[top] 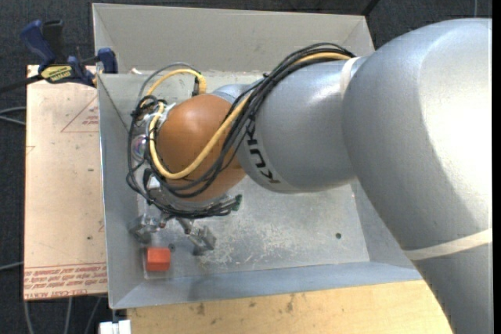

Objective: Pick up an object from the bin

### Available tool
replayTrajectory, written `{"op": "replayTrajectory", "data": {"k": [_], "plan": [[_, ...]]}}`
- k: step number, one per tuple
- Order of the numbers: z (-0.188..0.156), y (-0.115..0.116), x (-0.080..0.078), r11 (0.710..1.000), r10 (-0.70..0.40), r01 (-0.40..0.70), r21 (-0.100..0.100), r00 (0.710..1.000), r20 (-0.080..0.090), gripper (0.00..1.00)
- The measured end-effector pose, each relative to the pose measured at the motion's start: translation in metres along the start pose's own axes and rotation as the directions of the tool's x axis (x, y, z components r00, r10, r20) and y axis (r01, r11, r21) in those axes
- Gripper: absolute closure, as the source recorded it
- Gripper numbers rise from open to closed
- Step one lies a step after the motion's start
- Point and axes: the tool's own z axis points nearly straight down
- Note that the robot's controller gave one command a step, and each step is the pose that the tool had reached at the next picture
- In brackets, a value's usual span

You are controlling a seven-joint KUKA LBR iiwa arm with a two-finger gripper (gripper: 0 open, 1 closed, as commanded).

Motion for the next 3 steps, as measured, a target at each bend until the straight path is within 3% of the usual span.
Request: {"op": "replayTrajectory", "data": {"k": [1, 2, 3], "plan": [[0.0005, 0.0352, 0.0096, 0.984, -0.178, 0.178, -0.003, 0.984, 0.001, 0.00], [0.0005, 0.0352, 0.0088, 0.984, -0.177, 0.177, -0.003, 0.984, 0.004, 1.00], [0.0006, 0.0348, 0.0097, 0.984, -0.178, 0.178, -0.002, 0.984, 0.002, 0.00]]}}
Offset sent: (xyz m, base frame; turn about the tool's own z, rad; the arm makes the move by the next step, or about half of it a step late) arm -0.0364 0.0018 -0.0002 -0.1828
